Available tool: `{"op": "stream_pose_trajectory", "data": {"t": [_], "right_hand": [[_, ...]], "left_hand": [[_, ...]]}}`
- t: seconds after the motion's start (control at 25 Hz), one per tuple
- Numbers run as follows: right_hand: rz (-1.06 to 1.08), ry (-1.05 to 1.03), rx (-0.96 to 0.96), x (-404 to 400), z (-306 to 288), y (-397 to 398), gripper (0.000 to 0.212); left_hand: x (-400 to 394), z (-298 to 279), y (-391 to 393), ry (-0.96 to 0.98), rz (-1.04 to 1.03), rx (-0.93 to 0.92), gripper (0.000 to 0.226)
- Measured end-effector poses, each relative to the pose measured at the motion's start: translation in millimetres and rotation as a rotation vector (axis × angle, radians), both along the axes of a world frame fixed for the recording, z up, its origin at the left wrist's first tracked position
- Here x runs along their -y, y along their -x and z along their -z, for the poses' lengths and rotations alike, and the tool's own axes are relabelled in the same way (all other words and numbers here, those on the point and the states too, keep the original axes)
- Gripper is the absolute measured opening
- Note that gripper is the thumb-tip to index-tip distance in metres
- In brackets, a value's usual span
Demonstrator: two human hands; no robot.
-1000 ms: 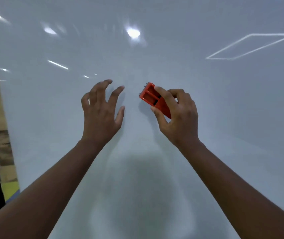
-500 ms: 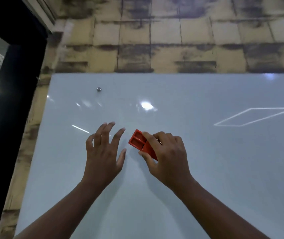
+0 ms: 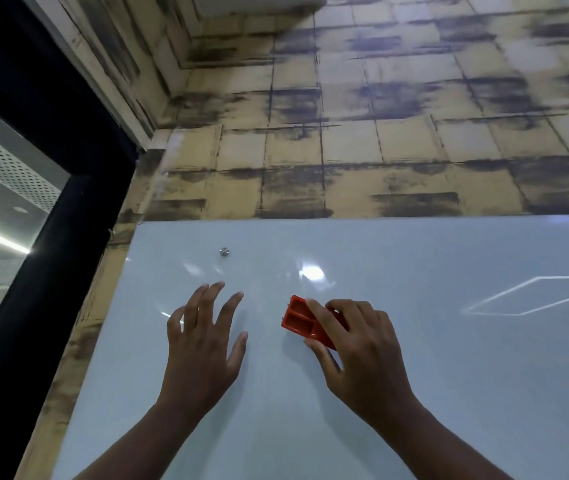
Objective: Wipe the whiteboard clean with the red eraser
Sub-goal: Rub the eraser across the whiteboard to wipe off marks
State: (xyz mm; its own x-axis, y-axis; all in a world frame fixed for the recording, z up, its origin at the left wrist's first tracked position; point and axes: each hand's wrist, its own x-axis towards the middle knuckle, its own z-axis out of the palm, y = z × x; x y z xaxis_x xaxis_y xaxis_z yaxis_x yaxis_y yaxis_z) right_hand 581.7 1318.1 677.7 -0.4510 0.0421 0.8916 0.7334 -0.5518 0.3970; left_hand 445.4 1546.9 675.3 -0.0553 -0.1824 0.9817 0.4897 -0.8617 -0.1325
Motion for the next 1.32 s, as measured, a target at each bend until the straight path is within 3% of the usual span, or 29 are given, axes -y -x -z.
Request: {"op": "stream_pose_trajectory", "data": {"t": [0.24,0.56,0.72,1.04,1.32], "right_hand": [[-0.098,-0.033,-0.116,-26,-20,-18,0.058],[-0.074,-0.049,-0.036,-34,-17,-43,0.050],[-0.123,-0.113,-0.031,-40,-31,-44,0.046],[-0.179,-0.083,-0.105,-101,-137,-5,0.034],[-0.208,0.036,-0.222,-164,-196,54,0.041]], "left_hand": [[-16,-12,-9,0.013,-0.004,-0.034,0.061],[-21,-15,-25,-0.067,-0.008,-0.111,0.061],[-38,-32,-21,-0.003,0.018,-0.101,0.068],[-94,-38,-8,-0.021,0.146,-0.044,0.067],[-96,-38,-9,-0.029,0.203,-0.027,0.063]]}}
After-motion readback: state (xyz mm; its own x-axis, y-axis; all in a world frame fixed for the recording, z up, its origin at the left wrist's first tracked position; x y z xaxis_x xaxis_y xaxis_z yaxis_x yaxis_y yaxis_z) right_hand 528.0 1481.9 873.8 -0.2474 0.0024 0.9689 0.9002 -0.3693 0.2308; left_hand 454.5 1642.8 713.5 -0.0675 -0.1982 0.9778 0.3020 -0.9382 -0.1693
